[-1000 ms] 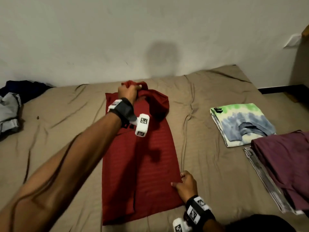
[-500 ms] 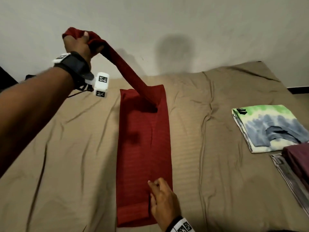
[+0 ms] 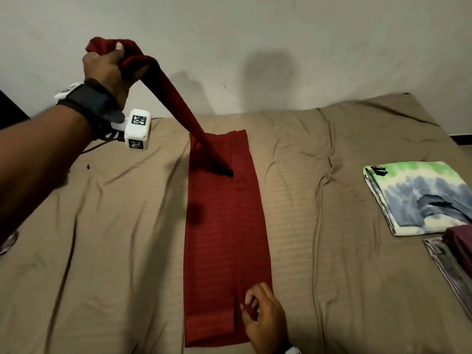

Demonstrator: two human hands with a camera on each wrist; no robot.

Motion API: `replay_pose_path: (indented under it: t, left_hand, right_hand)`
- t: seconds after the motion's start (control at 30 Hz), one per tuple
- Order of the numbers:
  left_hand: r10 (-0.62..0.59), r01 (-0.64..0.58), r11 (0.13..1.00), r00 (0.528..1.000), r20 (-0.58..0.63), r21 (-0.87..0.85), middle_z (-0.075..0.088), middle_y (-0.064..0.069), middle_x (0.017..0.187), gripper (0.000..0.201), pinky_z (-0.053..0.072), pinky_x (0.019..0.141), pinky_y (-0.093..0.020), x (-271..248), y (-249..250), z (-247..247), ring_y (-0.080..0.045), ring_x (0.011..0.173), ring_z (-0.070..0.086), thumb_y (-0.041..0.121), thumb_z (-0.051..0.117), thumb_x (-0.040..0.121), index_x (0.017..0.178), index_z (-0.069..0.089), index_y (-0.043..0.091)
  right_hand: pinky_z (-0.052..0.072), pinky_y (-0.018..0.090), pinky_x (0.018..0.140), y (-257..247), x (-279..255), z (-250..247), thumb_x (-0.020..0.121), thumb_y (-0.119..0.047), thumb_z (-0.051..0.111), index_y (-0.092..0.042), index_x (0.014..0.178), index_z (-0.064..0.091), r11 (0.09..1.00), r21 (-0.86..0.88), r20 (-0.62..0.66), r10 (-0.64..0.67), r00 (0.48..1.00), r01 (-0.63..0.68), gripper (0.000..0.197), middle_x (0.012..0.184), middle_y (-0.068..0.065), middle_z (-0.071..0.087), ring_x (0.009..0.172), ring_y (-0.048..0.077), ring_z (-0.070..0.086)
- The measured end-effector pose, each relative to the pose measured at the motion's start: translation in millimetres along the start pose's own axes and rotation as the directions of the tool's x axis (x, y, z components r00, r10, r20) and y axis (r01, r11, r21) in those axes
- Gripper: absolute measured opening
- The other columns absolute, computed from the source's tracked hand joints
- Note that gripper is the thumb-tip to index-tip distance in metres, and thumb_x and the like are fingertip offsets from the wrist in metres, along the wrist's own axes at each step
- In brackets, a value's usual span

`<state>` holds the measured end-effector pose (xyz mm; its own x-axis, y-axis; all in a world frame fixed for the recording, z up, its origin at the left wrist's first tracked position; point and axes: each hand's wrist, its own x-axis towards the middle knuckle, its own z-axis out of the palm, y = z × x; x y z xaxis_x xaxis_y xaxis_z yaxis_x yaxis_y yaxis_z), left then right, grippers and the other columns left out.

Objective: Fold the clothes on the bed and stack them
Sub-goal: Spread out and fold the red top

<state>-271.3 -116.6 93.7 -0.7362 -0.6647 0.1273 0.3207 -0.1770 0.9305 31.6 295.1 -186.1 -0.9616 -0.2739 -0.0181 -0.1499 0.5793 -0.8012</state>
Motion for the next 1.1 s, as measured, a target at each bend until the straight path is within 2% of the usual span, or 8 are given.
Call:
replay_pose_path:
  t: [0.23, 0.57, 0.63, 0.73, 0.83, 0.93, 1.0, 1.1]
  left_hand:
    - [-0.037, 0.037, 0.999, 0.999, -0.024, 0.007, 0.064, -0.03, 0.122, 0.033, 0.062, 0.079, -0.049, 7, 18, -1, -0.042, 0.095, 0.073, 0.003, 0.059, 0.098, 0.127, 0.053, -0.012]
    - [-0.167, 0.214, 0.96, 0.954, -0.249, 0.178, 0.068, -0.021, 0.117, 0.031, 0.064, 0.075, -0.041, -10, -20, -133, -0.034, 0.1, 0.074, 0.009, 0.069, 0.089, 0.115, 0.057, 0.001]
    - [-0.223, 0.297, 0.929, 0.925, -0.307, 0.219, 0.073, -0.009, 0.095, 0.011, 0.063, 0.07, -0.03, -25, -29, -158, -0.024, 0.1, 0.073, 0.007, 0.061, 0.092, 0.103, 0.059, 0.008]
    - [-0.256, 0.467, 0.78, 0.846, -0.467, 0.417, 0.064, 0.018, 0.054, 0.023, 0.058, 0.069, -0.022, -63, -49, -199, -0.006, 0.085, 0.062, 0.015, 0.048, 0.1, 0.084, 0.043, 0.03]
    - [-0.164, 0.465, 0.48, 0.88, -0.445, 0.744, 0.073, 0.001, 0.109, 0.013, 0.054, 0.097, -0.039, -131, -88, -224, -0.027, 0.113, 0.066, 0.031, 0.066, 0.084, 0.091, 0.055, 0.027]
    - [-0.177, 0.11, 0.417, 0.983, -0.038, 0.902, 0.067, -0.014, 0.123, 0.063, 0.052, 0.095, -0.041, -228, -141, -197, -0.031, 0.109, 0.065, 0.035, 0.072, 0.072, 0.129, 0.06, 0.011]
    - [-0.321, -0.209, 0.4, 0.88, 0.35, 0.892, 0.061, -0.017, 0.135, 0.068, 0.047, 0.101, -0.041, -308, -169, -152, -0.031, 0.119, 0.058, 0.038, 0.069, 0.079, 0.14, 0.054, 0.01]
    - [-0.551, -0.653, 0.311, 0.468, 0.691, 0.69, 0.023, -0.01, 0.166, 0.074, 0.017, 0.125, -0.051, -399, -198, -99, -0.031, 0.156, 0.012, 0.054, 0.056, 0.094, 0.157, 0.034, 0.023]
  right_hand:
    - [0.047, 0.029, 0.053, -5, -1, -25, 0.058, -0.006, 0.064, -0.027, 0.068, 0.046, 0.982, 0.125, -0.141, -0.12, 0.983, 0.138, 0.03, 0.074, -0.013, 0.048, 0.061, 0.008, 0.049]
    - [0.041, 0.017, 0.06, 38, -20, 0, 0.053, -0.044, 0.069, -0.039, 0.086, 0.058, 0.964, -0.229, 0.327, -0.054, 0.944, 0.135, 0.035, 0.085, -0.021, 0.052, 0.076, -0.003, 0.051]
    - [0.043, 0.019, 0.063, 35, -21, 0, 0.061, -0.06, 0.071, -0.037, 0.088, 0.063, 0.962, -0.232, 0.345, -0.058, 0.937, 0.144, 0.037, 0.086, -0.02, 0.056, 0.077, -0.005, 0.048]
    - [0.054, 0.029, 0.071, 22, -18, -5, 0.08, -0.057, 0.065, -0.035, 0.099, 0.064, 0.958, -0.247, 0.156, -0.112, 0.981, 0.148, 0.028, 0.098, -0.019, 0.059, 0.09, 0.001, 0.054]
    - [0.034, 0.04, 0.115, 13, -7, 0, 0.092, -0.051, 0.053, -0.026, 0.148, 0.044, 0.905, -0.377, 0.118, -0.161, 0.98, 0.194, 0.061, 0.158, -0.002, 0.034, 0.146, 0.019, 0.031]
    - [0.011, 0.044, 0.123, 25, -4, 13, 0.097, -0.059, 0.039, -0.014, 0.162, 0.01, 0.845, -0.518, 0.157, -0.06, 0.986, 0.134, 0.084, 0.169, 0.009, -0.004, 0.156, 0.025, -0.001]
    - [0.017, 0.049, 0.121, 38, -15, 17, 0.098, -0.066, 0.034, -0.01, 0.161, 0.01, 0.826, -0.559, 0.183, 0.039, 0.982, 0.071, 0.088, 0.169, 0.012, -0.003, 0.156, 0.028, 0.003]
    - [0.021, 0.05, 0.119, 48, -32, 22, 0.095, -0.065, 0.037, -0.005, 0.159, 0.016, 0.831, -0.556, 0.197, 0.113, 0.974, 0.016, 0.091, 0.168, 0.015, 0.004, 0.155, 0.033, 0.01]
